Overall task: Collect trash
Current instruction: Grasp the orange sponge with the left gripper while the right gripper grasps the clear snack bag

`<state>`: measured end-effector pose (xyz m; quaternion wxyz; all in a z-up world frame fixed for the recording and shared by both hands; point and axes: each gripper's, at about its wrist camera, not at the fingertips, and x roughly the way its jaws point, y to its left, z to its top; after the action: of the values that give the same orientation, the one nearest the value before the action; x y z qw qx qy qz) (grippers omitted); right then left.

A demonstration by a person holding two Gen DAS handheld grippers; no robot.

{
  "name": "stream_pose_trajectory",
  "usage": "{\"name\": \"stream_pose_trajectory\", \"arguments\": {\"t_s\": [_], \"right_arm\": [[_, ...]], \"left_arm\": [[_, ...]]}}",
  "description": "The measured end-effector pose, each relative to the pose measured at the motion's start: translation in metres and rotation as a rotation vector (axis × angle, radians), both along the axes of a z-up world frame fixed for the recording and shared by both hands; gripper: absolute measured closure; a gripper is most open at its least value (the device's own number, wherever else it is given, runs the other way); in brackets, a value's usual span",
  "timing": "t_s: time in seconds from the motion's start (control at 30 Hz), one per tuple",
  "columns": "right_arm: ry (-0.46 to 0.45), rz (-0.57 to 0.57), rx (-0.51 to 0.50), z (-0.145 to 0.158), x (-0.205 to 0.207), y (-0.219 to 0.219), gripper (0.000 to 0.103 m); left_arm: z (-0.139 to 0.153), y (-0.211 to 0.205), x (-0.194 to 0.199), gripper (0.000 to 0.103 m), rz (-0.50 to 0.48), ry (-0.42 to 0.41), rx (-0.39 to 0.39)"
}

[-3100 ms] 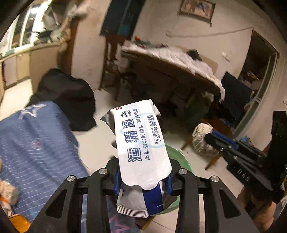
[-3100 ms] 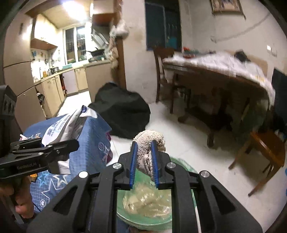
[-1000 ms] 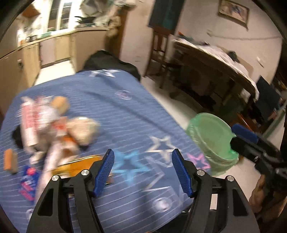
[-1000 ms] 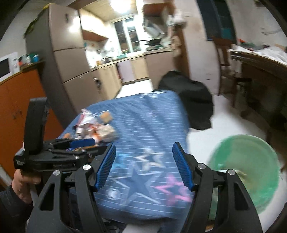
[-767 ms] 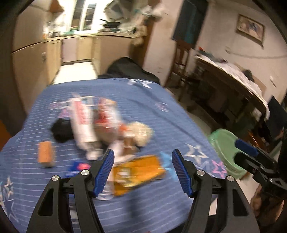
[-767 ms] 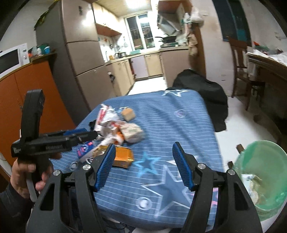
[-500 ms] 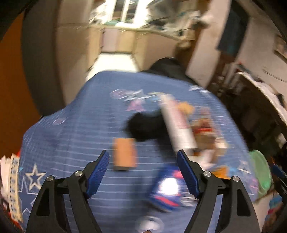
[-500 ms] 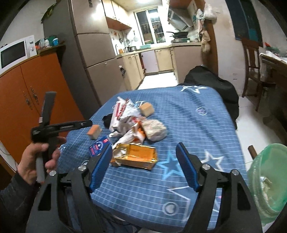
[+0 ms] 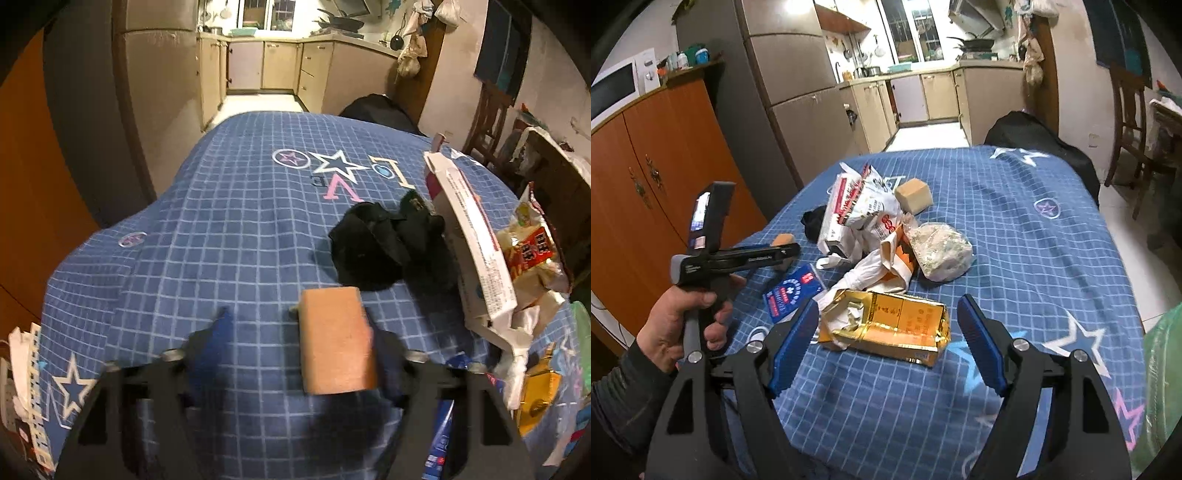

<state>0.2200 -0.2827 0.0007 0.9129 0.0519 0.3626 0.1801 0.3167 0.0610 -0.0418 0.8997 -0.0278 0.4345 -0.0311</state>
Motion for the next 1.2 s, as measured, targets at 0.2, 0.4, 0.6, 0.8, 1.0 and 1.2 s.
{"name": "stream_pose_trajectory", "arguments": {"t_s": [0.2,0.4,0.6,0.8,1.0,1.2], "right_arm": [[0.031,-0.04,-0.047,-0.015,0.048,-0.01,0.032],[0.109,0.001,-0.117,-0.033,0.097,-0.008,0.032],[0.158,0.015,-0.089,-0.048,0.124,-0.008,0.039],[0.078,-0.027,-0.11,-0.034,0.104,-0.008,0.062],[-0.049,-0.104,-0.078,0.006,0.059,-0.024,0.062],[-0.165,-0.155,-0.072,0.044,0.002,-0.037,0.062]], "left_arm": [[-0.001,-0.013,-0.015,0.075,-0.046,-0.023,0.005],[-0.006,-0.016,-0.018,0.075,-0.041,-0.012,-0.061],[-0.006,-0.015,-0.014,0.075,-0.034,-0.016,-0.054],[-0.001,-0.015,-0.023,0.076,-0.005,-0.047,-0.055],[0.041,-0.027,-0.054,0.076,-0.023,-0.163,-0.064],[0.09,-0.074,-0.09,0.076,-0.146,-0.279,-0.123]]}}
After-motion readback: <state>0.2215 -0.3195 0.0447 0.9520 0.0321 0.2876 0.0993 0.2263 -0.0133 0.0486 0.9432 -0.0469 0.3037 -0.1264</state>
